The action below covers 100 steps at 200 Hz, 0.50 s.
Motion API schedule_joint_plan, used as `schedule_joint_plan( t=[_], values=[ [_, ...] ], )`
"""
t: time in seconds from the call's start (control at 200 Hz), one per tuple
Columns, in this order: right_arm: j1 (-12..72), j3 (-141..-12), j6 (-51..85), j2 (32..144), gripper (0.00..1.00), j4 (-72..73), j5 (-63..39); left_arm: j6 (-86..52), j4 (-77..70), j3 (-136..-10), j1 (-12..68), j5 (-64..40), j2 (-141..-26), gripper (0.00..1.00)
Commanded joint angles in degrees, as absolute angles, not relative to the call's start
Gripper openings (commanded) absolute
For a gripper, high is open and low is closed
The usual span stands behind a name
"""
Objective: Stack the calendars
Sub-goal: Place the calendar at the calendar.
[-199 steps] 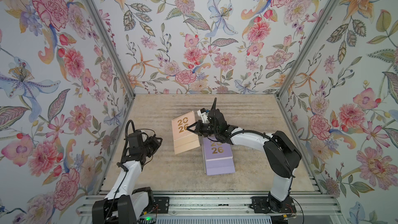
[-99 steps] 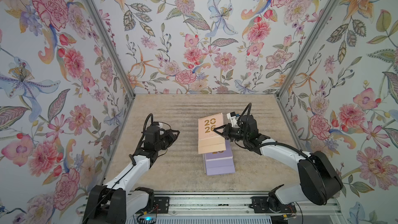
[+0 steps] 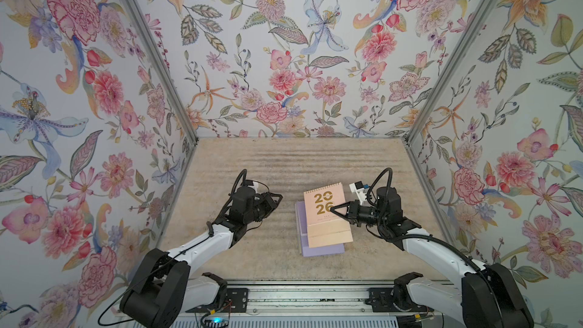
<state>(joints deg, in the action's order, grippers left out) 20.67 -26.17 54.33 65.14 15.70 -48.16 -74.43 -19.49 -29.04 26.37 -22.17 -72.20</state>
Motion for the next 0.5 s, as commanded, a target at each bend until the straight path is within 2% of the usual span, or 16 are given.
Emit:
schedule_joint_plan(
  t=[0.0,0.495],
  values=[
    [22.0,-25.3,54.0,65.2,0.0,20.9,-51.2,-76.1,-22.7,-30.2,28.4,-20.1,-74.0,0.43],
    [24.0,-24.3,55.7,72.3,0.0,29.0,-49.8,-76.9,-25.3,-31.0,31.0,-21.0,-78.5,0.44]
  ],
)
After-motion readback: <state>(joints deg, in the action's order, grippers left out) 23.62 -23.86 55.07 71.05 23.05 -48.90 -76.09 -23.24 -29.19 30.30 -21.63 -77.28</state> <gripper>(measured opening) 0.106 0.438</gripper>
